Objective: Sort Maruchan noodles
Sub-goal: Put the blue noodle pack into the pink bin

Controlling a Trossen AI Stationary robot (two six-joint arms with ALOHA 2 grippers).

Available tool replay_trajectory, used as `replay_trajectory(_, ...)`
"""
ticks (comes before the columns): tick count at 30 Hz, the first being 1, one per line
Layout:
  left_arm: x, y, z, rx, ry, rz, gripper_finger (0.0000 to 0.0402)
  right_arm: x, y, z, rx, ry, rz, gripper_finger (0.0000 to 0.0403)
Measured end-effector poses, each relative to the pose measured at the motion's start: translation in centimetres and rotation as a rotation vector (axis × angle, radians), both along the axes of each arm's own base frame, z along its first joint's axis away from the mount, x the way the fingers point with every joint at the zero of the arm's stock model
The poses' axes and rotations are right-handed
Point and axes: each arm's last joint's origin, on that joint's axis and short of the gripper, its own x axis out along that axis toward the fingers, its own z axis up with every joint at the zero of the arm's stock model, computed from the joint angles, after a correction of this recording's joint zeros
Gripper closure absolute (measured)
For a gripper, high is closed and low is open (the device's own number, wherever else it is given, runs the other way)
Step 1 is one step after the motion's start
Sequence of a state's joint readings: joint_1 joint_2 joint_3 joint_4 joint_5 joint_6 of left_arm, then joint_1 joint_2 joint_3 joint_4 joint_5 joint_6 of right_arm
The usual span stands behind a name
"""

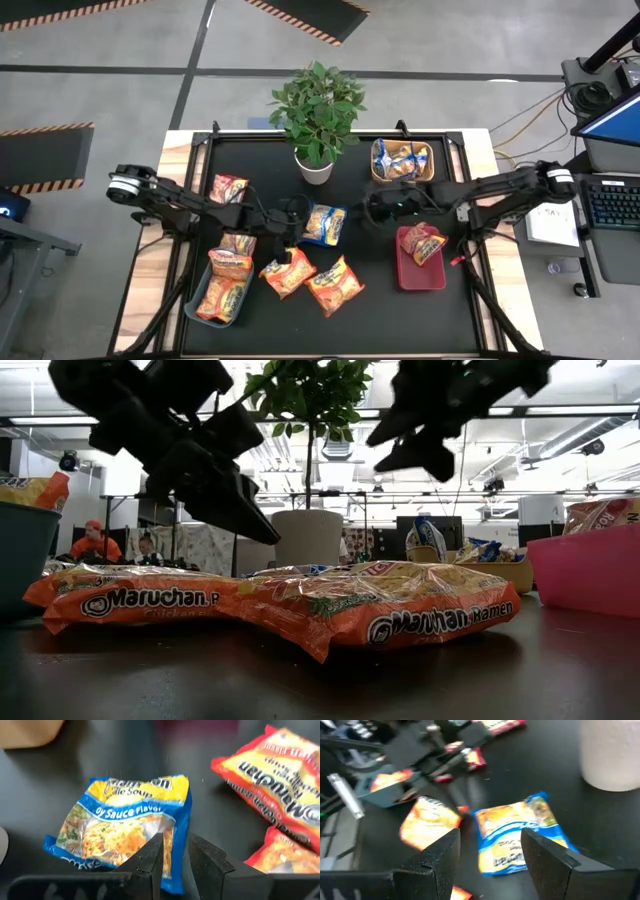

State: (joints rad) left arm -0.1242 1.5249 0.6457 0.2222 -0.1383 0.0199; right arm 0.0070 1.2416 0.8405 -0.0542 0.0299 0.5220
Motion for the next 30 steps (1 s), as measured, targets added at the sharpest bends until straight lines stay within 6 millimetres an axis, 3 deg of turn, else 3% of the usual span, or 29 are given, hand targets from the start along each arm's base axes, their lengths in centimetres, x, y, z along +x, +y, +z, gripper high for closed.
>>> replay_trajectory(10, -0.7, 0.1, -1.3, -0.04, -0.127, 0.016, 0.0327, 3.8, -4.7, -2.1, 0.026, 0.25, -0.138, 0.0204)
replay_trajectory(16, -0.9, 0.1, -1.3, -0.042, -0.143, 0.023, 0.0327, 5.8, -6.9, -3.3, 0.105, 0.32, -0.109, 0.0204)
replay_trajectory(23, -0.5, 0.1, -1.9, -0.051, -0.155, 0.033, 0.0327, 7.6, -7.8, -4.8, 0.074, 0.353, 0.067, 0.0204)
replay_trajectory(30, -0.3, 0.1, -3.2, -0.064, -0.117, 0.046, 0.0327, 8.0, -7.9, -6.5, -0.018, 0.389, 0.168, 0.0204)
